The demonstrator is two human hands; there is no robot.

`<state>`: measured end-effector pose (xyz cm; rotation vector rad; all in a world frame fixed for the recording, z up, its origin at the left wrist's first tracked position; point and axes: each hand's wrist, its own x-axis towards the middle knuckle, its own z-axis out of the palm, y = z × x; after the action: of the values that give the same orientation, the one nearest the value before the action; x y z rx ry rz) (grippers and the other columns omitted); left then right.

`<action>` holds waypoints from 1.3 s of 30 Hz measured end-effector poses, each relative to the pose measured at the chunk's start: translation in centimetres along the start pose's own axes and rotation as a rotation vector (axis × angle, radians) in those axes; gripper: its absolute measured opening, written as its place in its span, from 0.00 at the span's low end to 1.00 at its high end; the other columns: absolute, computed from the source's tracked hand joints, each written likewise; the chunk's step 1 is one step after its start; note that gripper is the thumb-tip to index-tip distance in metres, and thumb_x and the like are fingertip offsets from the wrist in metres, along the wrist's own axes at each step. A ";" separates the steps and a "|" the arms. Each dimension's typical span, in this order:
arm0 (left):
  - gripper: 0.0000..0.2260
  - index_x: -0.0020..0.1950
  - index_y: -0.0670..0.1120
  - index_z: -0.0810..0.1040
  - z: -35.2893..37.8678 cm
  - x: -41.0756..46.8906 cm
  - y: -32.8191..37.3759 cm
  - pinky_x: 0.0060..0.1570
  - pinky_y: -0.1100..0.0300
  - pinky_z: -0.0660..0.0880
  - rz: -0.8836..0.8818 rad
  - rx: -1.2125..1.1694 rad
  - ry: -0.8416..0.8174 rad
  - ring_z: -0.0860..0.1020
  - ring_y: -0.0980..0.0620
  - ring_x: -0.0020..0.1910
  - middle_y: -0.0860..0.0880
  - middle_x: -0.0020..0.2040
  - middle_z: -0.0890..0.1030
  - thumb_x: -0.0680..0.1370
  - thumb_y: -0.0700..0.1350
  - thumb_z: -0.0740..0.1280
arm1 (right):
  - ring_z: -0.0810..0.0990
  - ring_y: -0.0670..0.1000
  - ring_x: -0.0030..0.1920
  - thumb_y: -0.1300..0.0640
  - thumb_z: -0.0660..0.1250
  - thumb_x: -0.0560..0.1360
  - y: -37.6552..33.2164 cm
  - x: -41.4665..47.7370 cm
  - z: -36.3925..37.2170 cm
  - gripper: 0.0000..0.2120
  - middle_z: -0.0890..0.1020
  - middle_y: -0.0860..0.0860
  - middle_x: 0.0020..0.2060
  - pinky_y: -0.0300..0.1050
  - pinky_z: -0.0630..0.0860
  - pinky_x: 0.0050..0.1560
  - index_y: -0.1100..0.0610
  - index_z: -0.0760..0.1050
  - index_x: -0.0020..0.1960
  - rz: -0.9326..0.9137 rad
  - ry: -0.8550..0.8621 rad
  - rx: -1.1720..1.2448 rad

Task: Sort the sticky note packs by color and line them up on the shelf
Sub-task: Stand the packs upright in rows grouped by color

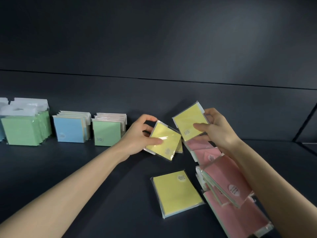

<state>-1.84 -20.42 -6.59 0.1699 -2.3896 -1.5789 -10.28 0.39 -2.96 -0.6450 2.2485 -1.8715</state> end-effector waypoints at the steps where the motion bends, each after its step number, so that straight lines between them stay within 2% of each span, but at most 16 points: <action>1: 0.26 0.60 0.53 0.71 -0.3 0.0 0.1 0.54 0.52 0.75 0.000 -0.058 0.008 0.80 0.44 0.50 0.48 0.47 0.82 0.67 0.39 0.77 | 0.84 0.49 0.38 0.68 0.64 0.76 -0.1 -0.1 0.1 0.14 0.80 0.51 0.50 0.45 0.83 0.39 0.58 0.67 0.59 -0.003 0.010 0.030; 3: 0.24 0.59 0.51 0.73 -0.6 -0.1 0.3 0.53 0.52 0.75 -0.005 -0.184 0.019 0.81 0.46 0.50 0.47 0.47 0.84 0.68 0.37 0.76 | 0.83 0.48 0.41 0.65 0.63 0.78 -0.2 -0.2 0.2 0.13 0.78 0.49 0.52 0.44 0.82 0.40 0.57 0.67 0.60 0.001 0.012 0.050; 6: 0.21 0.58 0.49 0.75 -0.3 -0.1 0.8 0.52 0.51 0.76 0.005 -0.302 0.048 0.82 0.48 0.48 0.47 0.47 0.84 0.68 0.36 0.75 | 0.84 0.50 0.42 0.62 0.61 0.79 -0.5 -0.5 0.6 0.06 0.79 0.52 0.51 0.50 0.82 0.45 0.56 0.70 0.56 0.026 -0.088 0.059; 8: 0.21 0.57 0.50 0.76 0.2 0.0 1.2 0.51 0.56 0.77 0.051 -0.289 0.120 0.81 0.52 0.46 0.48 0.46 0.83 0.67 0.38 0.76 | 0.84 0.53 0.41 0.57 0.61 0.80 -0.8 -0.9 1.1 0.05 0.79 0.53 0.52 0.51 0.81 0.45 0.56 0.71 0.55 0.045 -0.180 0.052; 11: 0.22 0.59 0.50 0.76 0.7 0.0 1.5 0.50 0.61 0.76 0.097 -0.158 0.223 0.78 0.55 0.49 0.52 0.50 0.78 0.67 0.44 0.77 | 0.85 0.56 0.43 0.51 0.67 0.76 -1.0 -1.2 1.5 0.14 0.82 0.51 0.51 0.58 0.79 0.53 0.54 0.69 0.57 0.054 -0.280 0.005; 14: 0.16 0.57 0.48 0.78 1.0 -0.3 1.2 0.47 0.67 0.75 0.115 -0.044 0.188 0.78 0.57 0.49 0.52 0.51 0.79 0.71 0.49 0.74 | 0.80 0.65 0.54 0.56 0.73 0.71 -1.1 -1.4 1.6 0.21 0.84 0.49 0.49 0.71 0.72 0.57 0.54 0.68 0.58 0.050 -0.294 -0.038; 16: 0.11 0.52 0.45 0.78 1.4 -0.6 1.3 0.44 0.64 0.77 0.115 -0.105 0.130 0.81 0.56 0.45 0.49 0.47 0.83 0.72 0.47 0.72 | 0.81 0.62 0.54 0.59 0.72 0.72 -0.9 -1.2 1.5 0.19 0.84 0.50 0.49 0.70 0.73 0.57 0.55 0.68 0.59 0.053 -0.287 -0.058; 20: 0.12 0.50 0.42 0.74 2.3 -0.7 1.5 0.38 0.58 0.78 0.129 -0.115 0.122 0.81 0.57 0.39 0.48 0.42 0.82 0.73 0.47 0.71 | 0.84 0.52 0.50 0.60 0.72 0.71 -0.6 -1.0 1.4 0.17 0.84 0.51 0.49 0.60 0.79 0.54 0.54 0.72 0.57 0.021 -0.291 -0.213; 24: 0.15 0.56 0.48 0.75 2.9 -0.2 0.8 0.51 0.57 0.77 0.065 -0.055 0.064 0.80 0.55 0.51 0.53 0.51 0.81 0.74 0.53 0.70 | 0.83 0.57 0.48 0.59 0.74 0.69 0.3 -0.2 1.1 0.12 0.83 0.58 0.47 0.60 0.78 0.53 0.58 0.76 0.50 -0.040 -0.133 -0.314; 26: 0.23 0.64 0.50 0.71 3.0 0.1 -0.1 0.58 0.60 0.71 0.007 0.117 0.043 0.74 0.55 0.60 0.54 0.59 0.76 0.72 0.57 0.70 | 0.82 0.58 0.49 0.57 0.73 0.69 0.6 0.2 0.8 0.13 0.83 0.59 0.47 0.58 0.77 0.54 0.60 0.76 0.50 -0.060 -0.027 -0.407; 28: 0.31 0.70 0.49 0.67 3.1 0.5 -1.1 0.64 0.56 0.67 -0.052 0.354 0.007 0.69 0.52 0.66 0.52 0.65 0.72 0.71 0.61 0.70 | 0.81 0.57 0.49 0.56 0.72 0.71 0.8 0.3 0.5 0.13 0.83 0.57 0.47 0.55 0.77 0.53 0.61 0.76 0.52 -0.052 0.050 -0.447; 30: 0.32 0.69 0.49 0.68 3.2 0.6 -1.7 0.65 0.50 0.67 -0.081 0.511 -0.019 0.70 0.48 0.66 0.50 0.66 0.73 0.70 0.63 0.69 | 0.81 0.57 0.49 0.57 0.71 0.71 0.9 0.5 0.3 0.12 0.83 0.57 0.47 0.54 0.78 0.52 0.61 0.76 0.52 -0.046 0.072 -0.445; 33: 0.27 0.68 0.50 0.70 3.0 0.9 -2.0 0.64 0.51 0.68 -0.077 0.511 -0.019 0.72 0.49 0.65 0.50 0.65 0.74 0.72 0.57 0.71 | 0.81 0.57 0.50 0.58 0.71 0.71 1.0 0.6 0.3 0.12 0.83 0.57 0.48 0.56 0.77 0.54 0.61 0.76 0.52 -0.041 0.069 -0.426; 36: 0.24 0.63 0.51 0.73 2.5 0.9 -1.8 0.59 0.58 0.70 -0.101 0.354 0.004 0.74 0.51 0.60 0.51 0.60 0.76 0.69 0.48 0.76 | 0.82 0.58 0.49 0.57 0.70 0.71 1.1 0.6 0.3 0.12 0.83 0.57 0.48 0.57 0.77 0.54 0.61 0.76 0.53 -0.036 0.062 -0.426; 39: 0.24 0.57 0.52 0.74 2.3 0.8 -1.6 0.55 0.58 0.73 -0.083 0.198 0.050 0.76 0.53 0.54 0.52 0.55 0.77 0.66 0.39 0.78 | 0.82 0.57 0.49 0.57 0.70 0.72 1.0 0.6 0.3 0.12 0.83 0.57 0.47 0.56 0.78 0.53 0.61 0.76 0.52 -0.042 0.060 -0.414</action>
<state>-3.30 -19.21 -8.76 0.3474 -2.5270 -1.3516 -10.96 0.03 -3.90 -0.7011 2.7093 -1.4636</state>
